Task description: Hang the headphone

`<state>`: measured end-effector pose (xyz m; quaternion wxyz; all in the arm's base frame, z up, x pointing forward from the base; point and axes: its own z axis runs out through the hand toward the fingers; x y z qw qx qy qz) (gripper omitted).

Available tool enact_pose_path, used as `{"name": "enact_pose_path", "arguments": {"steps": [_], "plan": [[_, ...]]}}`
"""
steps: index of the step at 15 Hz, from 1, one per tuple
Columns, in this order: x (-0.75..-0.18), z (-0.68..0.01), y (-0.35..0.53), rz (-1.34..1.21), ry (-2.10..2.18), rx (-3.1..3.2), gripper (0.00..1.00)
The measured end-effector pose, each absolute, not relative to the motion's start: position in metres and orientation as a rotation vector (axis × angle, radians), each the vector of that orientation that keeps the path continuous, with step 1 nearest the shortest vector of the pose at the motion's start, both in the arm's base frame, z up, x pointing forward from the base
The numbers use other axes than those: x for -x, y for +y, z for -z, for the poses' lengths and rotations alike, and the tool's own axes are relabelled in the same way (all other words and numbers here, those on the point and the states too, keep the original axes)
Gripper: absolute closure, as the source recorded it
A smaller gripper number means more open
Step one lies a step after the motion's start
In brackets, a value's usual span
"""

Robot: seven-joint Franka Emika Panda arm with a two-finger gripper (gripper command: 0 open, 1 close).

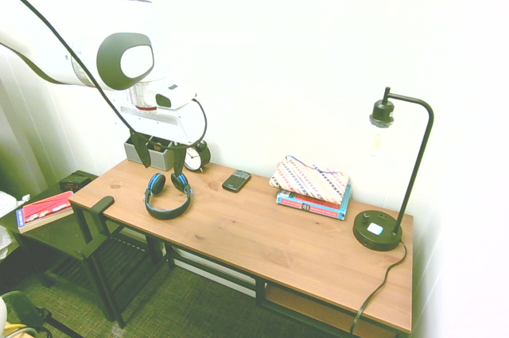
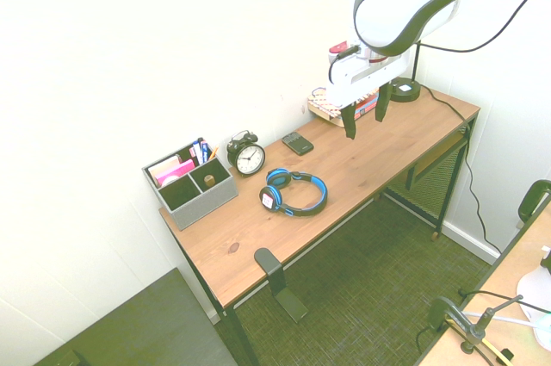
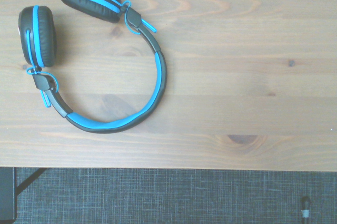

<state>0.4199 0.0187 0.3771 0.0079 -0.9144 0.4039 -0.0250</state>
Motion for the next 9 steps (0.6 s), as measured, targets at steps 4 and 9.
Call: {"name": "enact_pose_path", "arguments": {"steps": [4,9], "plan": [[-0.421,-0.373,0.026,0.074,1.344,2.822,0.00],[-0.427,-0.313,0.061,0.088,1.770,2.552,0.00]]}}
